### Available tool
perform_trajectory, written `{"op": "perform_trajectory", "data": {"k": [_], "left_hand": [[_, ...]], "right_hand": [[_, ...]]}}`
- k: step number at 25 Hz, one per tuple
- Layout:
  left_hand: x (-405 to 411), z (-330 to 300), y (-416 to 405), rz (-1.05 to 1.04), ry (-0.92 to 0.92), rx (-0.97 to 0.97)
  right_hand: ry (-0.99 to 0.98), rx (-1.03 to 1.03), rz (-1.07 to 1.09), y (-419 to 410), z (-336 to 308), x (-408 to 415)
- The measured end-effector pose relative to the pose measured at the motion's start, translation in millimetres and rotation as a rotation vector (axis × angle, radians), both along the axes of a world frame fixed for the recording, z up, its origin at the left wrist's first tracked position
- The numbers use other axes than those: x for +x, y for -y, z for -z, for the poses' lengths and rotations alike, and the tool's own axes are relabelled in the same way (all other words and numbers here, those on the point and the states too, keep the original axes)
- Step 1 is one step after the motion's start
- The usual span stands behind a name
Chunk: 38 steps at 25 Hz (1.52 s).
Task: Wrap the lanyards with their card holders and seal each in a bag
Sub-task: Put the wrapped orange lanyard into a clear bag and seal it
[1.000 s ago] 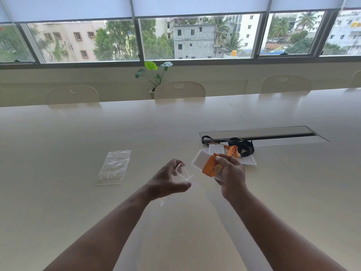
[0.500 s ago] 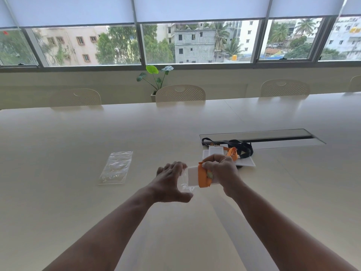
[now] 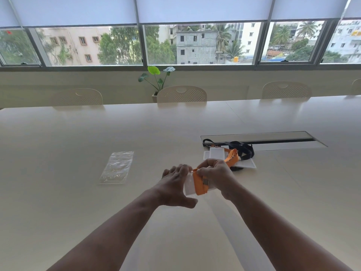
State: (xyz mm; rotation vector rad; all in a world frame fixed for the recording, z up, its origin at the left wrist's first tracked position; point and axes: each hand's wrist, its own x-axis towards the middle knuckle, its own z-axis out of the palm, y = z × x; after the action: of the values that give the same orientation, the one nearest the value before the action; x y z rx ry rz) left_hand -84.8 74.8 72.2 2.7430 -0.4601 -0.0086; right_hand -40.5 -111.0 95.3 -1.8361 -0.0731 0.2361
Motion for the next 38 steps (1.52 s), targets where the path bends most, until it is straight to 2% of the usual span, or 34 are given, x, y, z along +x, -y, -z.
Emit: {"op": "perform_trajectory", "data": {"k": [10,23,29,38], "left_hand": [[-2,7,6,0.009,0.041,-0.015],[-1,14,9,0.003,0.037,-0.064],[-3,16,4,-0.163,0.099,-0.003],[-3,16,4,-0.081,0.149,0.086]], "right_hand": [[0.015,0.038,0.068,-6,17,-1],[-0.006,0.114,0.006,-6,27,-10],[-0.038,0.188,0.064,-3,29,-11],[-0.048,0.209,0.051,-7,36,-13]]}}
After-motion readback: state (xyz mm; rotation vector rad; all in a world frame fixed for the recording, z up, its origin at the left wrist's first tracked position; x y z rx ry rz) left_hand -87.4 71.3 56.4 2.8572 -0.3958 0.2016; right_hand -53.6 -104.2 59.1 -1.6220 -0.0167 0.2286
